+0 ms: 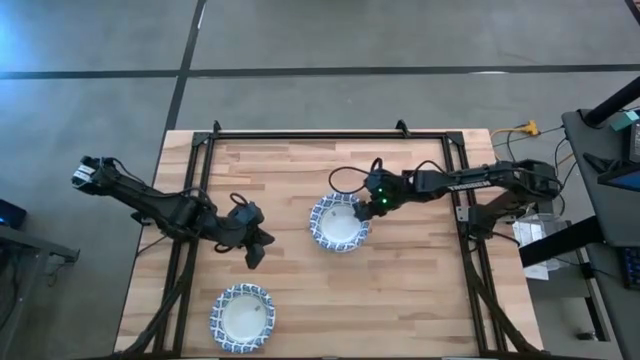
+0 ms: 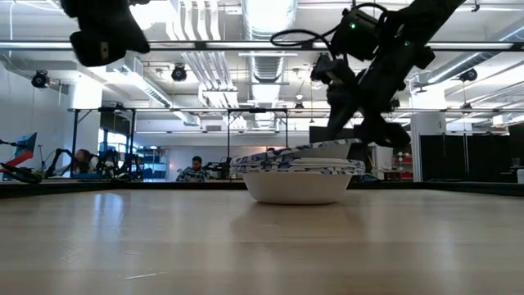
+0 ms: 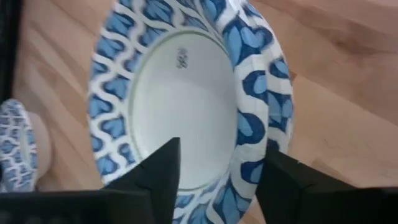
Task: Nest bowls inside each other
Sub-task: Stack the white patterned bowl on top of the center white patterned bowl
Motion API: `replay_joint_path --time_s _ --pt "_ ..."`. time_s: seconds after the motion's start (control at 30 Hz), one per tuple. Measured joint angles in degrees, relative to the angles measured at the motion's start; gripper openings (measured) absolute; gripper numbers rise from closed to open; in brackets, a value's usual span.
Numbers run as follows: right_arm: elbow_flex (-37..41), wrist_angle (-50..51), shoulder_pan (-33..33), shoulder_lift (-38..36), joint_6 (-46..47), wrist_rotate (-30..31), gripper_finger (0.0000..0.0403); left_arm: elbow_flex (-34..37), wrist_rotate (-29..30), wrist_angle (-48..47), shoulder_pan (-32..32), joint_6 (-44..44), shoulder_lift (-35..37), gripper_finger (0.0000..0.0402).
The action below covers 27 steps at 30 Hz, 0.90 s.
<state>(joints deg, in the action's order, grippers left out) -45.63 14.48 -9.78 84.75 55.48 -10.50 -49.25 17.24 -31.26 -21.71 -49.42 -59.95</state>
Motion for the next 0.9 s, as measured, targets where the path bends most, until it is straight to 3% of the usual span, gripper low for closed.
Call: replay_joint_path --time_s 0.1,0.37,0.77,0.9 --pt "-0.4 0.6 0.0 -1.9 0.0 0.0 0.0190 0.0 -1.9 -4.4 0.0 -4.6 0.1 0.0000" --pt "-1.3 5.5 0.0 -5.3 -2.0 0.2 0.0203 0.1 -16.4 -13.6 -0.5 -5.7 -0.8 0.0000" --pt "-1.3 13.0 4.0 -9.8 -2.3 0.7 0.0203 0.8 -20.7 -20.7 -4.5 -8.7 -3.9 0.0000" --pt "-1.3 13.0 6.9 -11.7 -1.3 4.5 0.0203 3.6 -27.1 -17.4 -4.8 -8.7 -5.5 0.0003"
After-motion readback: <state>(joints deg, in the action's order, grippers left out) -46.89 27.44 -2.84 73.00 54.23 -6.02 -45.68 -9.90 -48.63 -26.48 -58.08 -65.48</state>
